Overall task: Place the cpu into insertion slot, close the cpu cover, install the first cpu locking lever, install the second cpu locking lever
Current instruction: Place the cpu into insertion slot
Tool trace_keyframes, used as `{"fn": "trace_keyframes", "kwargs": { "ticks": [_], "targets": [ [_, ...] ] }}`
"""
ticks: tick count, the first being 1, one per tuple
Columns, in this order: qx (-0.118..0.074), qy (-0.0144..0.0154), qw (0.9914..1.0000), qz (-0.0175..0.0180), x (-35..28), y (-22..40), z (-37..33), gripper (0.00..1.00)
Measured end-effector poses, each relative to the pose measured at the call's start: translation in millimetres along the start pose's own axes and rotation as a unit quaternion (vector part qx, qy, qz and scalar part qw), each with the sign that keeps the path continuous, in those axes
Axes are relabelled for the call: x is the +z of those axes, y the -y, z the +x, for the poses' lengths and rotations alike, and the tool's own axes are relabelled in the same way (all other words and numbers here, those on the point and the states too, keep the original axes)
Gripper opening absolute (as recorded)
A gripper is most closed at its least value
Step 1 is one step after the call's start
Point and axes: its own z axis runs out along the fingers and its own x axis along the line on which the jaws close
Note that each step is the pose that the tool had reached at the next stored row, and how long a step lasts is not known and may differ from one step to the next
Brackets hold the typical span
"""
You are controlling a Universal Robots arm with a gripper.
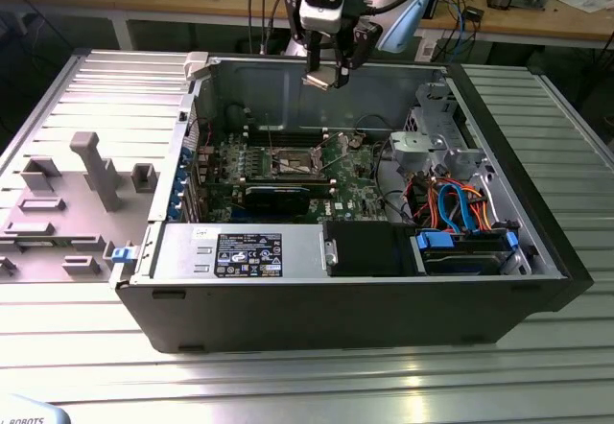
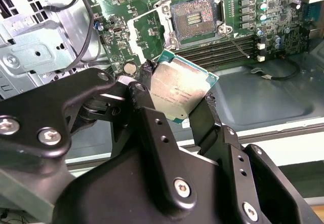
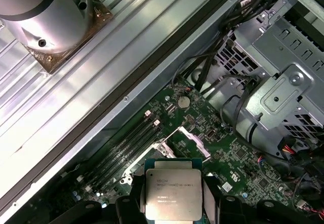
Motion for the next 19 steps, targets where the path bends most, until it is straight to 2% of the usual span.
{"fn": "trace_keyframes", "kwargs": {
  "ticks": [6, 13, 19],
  "targets": [
    [0.011, 0.001, 0.99994, -0.0001, 0.2, 1.6, 1.6, 0.54],
    [0.045, 0.004, 0.99896, -0.0008, 1.7, 2.0, 1.8, 0.54],
    [0.047, 0.0041, 0.99889, -0.0009, 1.8, 1.9, 1.8, 0.54]
  ]
}}
